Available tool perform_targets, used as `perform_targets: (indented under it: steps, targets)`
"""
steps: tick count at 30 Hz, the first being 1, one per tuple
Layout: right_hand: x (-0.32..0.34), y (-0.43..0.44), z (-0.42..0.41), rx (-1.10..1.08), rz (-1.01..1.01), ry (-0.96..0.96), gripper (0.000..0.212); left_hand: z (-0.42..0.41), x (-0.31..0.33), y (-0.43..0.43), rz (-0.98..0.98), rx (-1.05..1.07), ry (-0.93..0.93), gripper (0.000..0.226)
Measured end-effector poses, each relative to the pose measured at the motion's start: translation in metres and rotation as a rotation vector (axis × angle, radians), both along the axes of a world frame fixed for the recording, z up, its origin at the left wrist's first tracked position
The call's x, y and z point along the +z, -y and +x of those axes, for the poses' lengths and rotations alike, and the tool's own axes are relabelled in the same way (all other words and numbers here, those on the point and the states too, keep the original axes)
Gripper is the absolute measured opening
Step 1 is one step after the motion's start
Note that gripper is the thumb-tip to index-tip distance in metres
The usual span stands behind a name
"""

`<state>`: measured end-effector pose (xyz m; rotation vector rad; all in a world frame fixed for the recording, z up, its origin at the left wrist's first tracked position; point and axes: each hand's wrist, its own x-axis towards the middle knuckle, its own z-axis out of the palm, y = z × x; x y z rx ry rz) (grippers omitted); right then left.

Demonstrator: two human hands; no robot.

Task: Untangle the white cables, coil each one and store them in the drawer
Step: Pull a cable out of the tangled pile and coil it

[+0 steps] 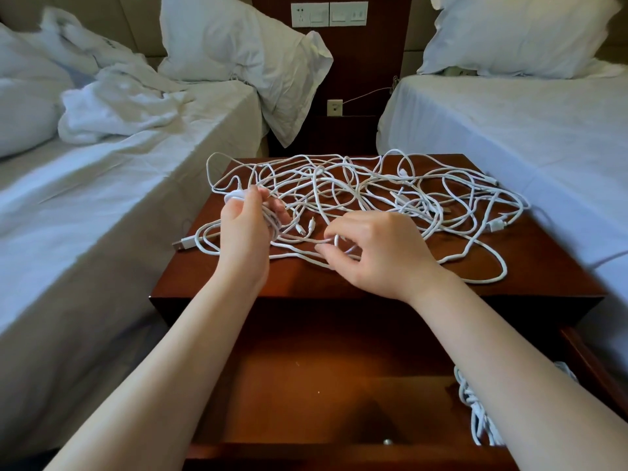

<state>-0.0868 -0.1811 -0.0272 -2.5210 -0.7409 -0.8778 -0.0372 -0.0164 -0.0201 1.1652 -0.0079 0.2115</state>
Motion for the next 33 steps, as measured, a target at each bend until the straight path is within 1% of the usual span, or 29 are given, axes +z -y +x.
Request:
perform_targets:
  steps: [3, 5, 8, 11, 14, 16, 19, 24, 27, 30, 33]
  targets:
    - [0.004, 0.004, 0.0, -0.023, 0.026, 0.055, 0.038, -0.006, -0.002, 0.001, 0.41, 0.118, 0.105, 0.037]
    - [0.004, 0.008, 0.003, -0.033, 0.066, 0.121, 0.031, -0.008, -0.003, 0.001, 0.603, 0.188, 0.161, 0.041]
    - [0.006, 0.011, 0.005, -0.025, 0.119, 0.21, 0.032, -0.006, -0.007, 0.002, 0.763, 0.145, 0.154, 0.043]
    - [0.006, 0.009, 0.004, -0.035, 0.135, 0.295, 0.035, -0.008, -0.012, 0.008, 0.835, 0.021, 0.159, 0.042]
    - [0.005, 0.01, 0.007, -0.092, 0.152, 0.349, 0.037, -0.016, -0.011, 0.012, 0.949, -0.108, 0.183, 0.041]
    - [0.005, 0.012, 0.008, -0.126, 0.176, 0.385, 0.038, -0.02, -0.008, 0.013, 0.894, -0.289, 0.145, 0.042]
    - [0.006, 0.014, 0.01, -0.152, 0.191, 0.439, 0.039, -0.026, -0.004, 0.013, 0.71, -0.558, 0.101, 0.043]
    - [0.005, 0.017, 0.012, -0.206, 0.167, 0.477, 0.036, -0.035, 0.001, 0.017, 0.531, -0.788, 0.046, 0.05]
    - [0.006, 0.017, 0.012, -0.198, 0.164, 0.46, 0.036, -0.038, 0.004, 0.013, 0.516, -0.959, 0.048, 0.053]
    - [0.005, 0.017, 0.013, -0.178, 0.158, 0.414, 0.036, -0.04, 0.005, 0.012, 0.524, -1.049, 0.072, 0.044]
    - [0.004, 0.019, 0.015, -0.149, 0.182, 0.339, 0.039, -0.04, 0.006, 0.012, 0.437, -1.109, 0.091, 0.042]
